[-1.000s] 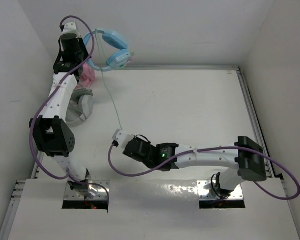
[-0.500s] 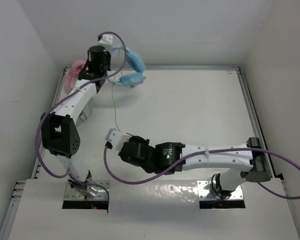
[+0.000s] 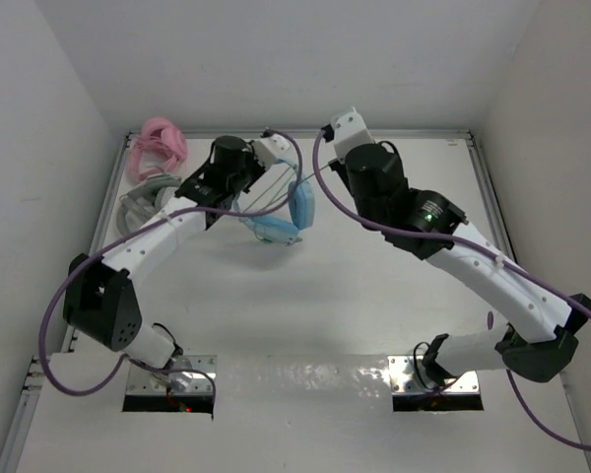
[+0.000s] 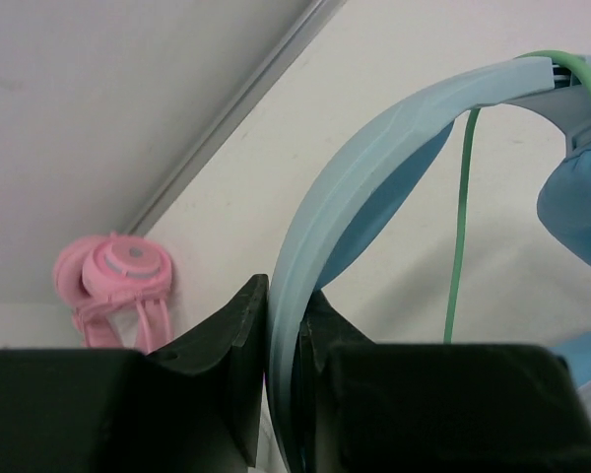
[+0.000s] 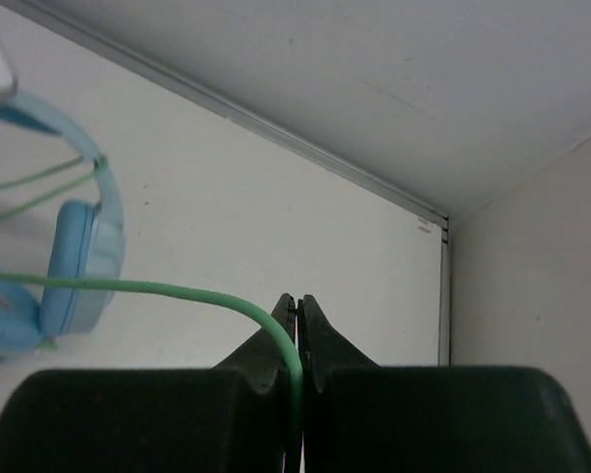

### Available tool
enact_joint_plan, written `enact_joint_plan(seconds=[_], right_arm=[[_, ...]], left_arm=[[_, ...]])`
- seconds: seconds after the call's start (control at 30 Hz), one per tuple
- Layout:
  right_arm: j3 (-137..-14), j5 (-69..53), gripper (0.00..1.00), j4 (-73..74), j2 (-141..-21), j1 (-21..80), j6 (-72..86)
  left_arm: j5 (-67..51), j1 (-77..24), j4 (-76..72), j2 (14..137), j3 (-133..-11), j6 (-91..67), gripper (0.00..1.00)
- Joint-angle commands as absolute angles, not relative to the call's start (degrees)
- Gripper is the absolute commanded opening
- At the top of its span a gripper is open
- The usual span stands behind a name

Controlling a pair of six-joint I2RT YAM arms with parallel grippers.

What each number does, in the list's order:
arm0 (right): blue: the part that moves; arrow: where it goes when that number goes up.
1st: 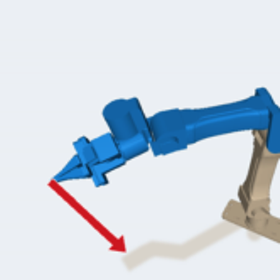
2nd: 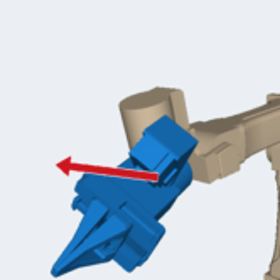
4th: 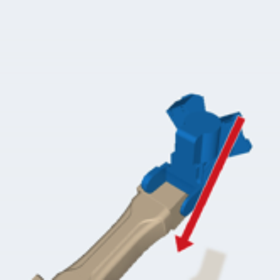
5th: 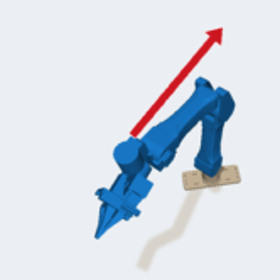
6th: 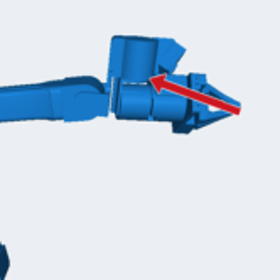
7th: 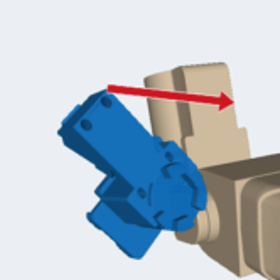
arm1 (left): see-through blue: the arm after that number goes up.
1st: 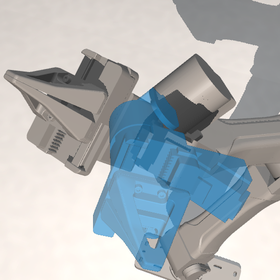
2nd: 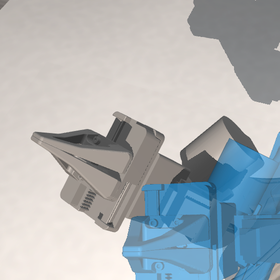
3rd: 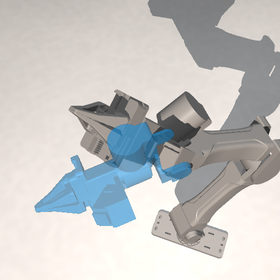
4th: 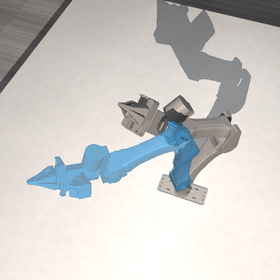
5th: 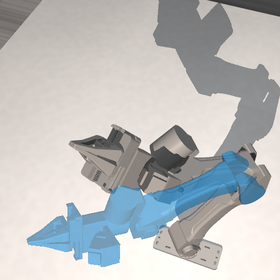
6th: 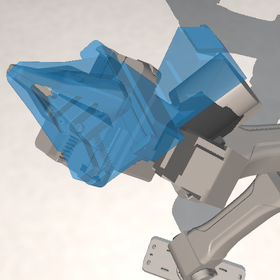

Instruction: Wrap the headphones

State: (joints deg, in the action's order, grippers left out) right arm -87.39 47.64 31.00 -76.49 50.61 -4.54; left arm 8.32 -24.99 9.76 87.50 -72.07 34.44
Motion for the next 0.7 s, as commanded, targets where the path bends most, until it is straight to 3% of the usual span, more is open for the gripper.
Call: enact_joint_plan(seconds=[0.0, 0.43, 0.67], right_arm=[[-91.9, 48.7, 0.00, 28.1, -75.1, 47.6, -7.8], [-85.2, 39.6, 0.00, 29.4, -74.5, 26.6, -2.4], [-82.4, 34.5, 0.00, 28.7, -78.9, 20.0, -0.4]], left_arm=[[7.6, -29.8, 7.1, 81.9, -69.4, 40.6, 0.00], [-3.7, -32.3, 26.8, 80.0, -77.7, 36.6, 0.00], [-6.8, -33.1, 34.6, 79.6, -83.1, 35.3, 0.00]])
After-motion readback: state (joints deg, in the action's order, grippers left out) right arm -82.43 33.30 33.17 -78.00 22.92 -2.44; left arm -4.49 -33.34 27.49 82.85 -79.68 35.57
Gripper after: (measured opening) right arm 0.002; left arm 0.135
